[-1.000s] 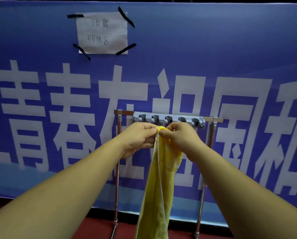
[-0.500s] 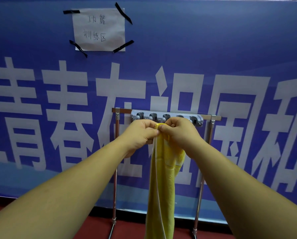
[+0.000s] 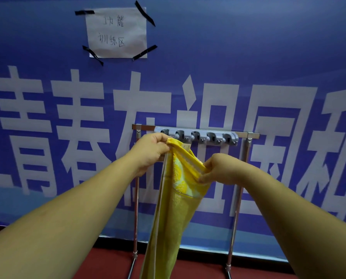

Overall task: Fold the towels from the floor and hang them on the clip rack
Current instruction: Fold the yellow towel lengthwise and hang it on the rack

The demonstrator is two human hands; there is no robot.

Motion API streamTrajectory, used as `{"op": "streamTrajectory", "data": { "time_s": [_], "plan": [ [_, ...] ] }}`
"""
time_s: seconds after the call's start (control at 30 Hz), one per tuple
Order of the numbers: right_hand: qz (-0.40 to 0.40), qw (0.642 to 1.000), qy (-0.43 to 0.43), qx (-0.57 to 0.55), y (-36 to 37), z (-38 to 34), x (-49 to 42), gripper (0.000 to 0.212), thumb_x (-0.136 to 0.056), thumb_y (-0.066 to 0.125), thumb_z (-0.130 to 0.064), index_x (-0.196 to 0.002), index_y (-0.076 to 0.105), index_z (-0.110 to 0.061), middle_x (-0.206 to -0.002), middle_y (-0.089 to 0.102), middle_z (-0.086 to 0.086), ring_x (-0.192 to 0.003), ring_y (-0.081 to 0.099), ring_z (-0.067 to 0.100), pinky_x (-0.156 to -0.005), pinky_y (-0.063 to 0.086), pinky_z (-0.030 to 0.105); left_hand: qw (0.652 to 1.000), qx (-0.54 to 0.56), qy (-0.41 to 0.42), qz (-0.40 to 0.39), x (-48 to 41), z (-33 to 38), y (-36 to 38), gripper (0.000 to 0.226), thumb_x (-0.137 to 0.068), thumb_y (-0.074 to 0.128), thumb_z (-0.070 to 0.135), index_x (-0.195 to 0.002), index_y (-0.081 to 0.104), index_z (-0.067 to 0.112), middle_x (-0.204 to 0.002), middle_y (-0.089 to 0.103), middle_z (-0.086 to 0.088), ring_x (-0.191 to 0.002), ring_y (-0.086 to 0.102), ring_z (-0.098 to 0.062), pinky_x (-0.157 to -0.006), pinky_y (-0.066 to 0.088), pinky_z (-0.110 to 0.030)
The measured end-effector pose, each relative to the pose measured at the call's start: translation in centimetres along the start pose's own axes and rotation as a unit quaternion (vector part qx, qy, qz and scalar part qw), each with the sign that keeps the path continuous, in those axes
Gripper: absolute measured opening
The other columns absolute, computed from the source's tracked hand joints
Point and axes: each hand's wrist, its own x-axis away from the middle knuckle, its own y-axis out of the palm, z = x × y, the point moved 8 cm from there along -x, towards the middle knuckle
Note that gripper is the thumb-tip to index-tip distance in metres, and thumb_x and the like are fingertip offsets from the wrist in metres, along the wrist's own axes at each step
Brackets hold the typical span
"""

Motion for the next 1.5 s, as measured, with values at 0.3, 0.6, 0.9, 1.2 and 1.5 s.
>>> {"op": "streamTrajectory", "data": {
  "time_s": [0.3, 0.6, 0.9, 1.2, 1.5],
  "plan": [
    [0.125, 0.982, 0.004, 0.141, -3.1, -0.5, 0.8, 0.038, -0.109, 0.043, -0.048, -0.104, 0.074, -0.026, -0.089, 0.068, -0.002, -0.091, 0.062, 0.02, -0.094, 0.045, 0.041, 0.999, -0.036, -0.018, -0.01, 1.0, -0.9, -1.8, 0.017, -0.104, 0.063, 0.005, -0.114, 0.074, 0.011, -0.109, 0.079, -0.016, -0.104, 0.078, -0.03, -0.084, 0.064, -0.035],
    [0.2, 0.976, -0.013, -0.082, -5.6, -0.5, 1.2, 0.015, -0.099, 0.07, -0.029, -0.089, 0.072, -0.019, -0.077, 0.067, 0.003, -0.066, 0.06, 0.014, -0.055, 0.044, 0.021, 0.999, 0.01, -0.033, -0.001, 1.1, -1.5, -2.7, 0.015, -0.104, 0.063, 0.006, -0.116, 0.073, 0.007, -0.109, 0.08, -0.015, -0.104, 0.079, -0.03, -0.092, 0.065, -0.041],
    [0.272, 0.938, -0.045, -0.209, -6.9, 0.4, 2.2, 0.022, -0.098, 0.073, -0.033, -0.097, 0.068, -0.011, -0.086, 0.068, 0.007, -0.073, 0.06, 0.015, -0.059, 0.048, 0.025, 0.997, 0.069, -0.044, -0.016, 0.7, -1.3, -0.9, 0.014, -0.102, 0.067, 0.006, -0.115, 0.074, 0.008, -0.107, 0.082, -0.013, -0.102, 0.08, -0.029, -0.092, 0.065, -0.043],
    [0.234, 0.93, -0.058, -0.278, -5.9, 0.9, 1.9, 0.023, -0.099, 0.072, -0.035, -0.097, 0.066, -0.012, -0.091, 0.068, 0.007, -0.083, 0.065, 0.02, -0.071, 0.06, 0.037, 0.994, 0.1, -0.045, -0.022, 0.7, -1.5, -0.8, 0.016, -0.102, 0.067, 0.007, -0.117, 0.073, 0.008, -0.104, 0.081, -0.011, -0.094, 0.079, -0.025, -0.081, 0.065, -0.035],
    [0.285, 0.917, -0.067, -0.273, -5.8, 0.9, 1.7, 0.014, -0.097, 0.074, -0.021, -0.099, 0.06, -0.025, -0.092, 0.066, 0.003, -0.078, 0.061, 0.015, -0.058, 0.05, 0.022, 0.996, 0.077, -0.043, -0.021, 0.7, -1.7, -1.9, 0.019, -0.101, 0.068, 0.006, -0.12, 0.071, 0.004, -0.1, 0.081, -0.01, -0.091, 0.078, -0.023, -0.085, 0.065, -0.038]
  ]
}}
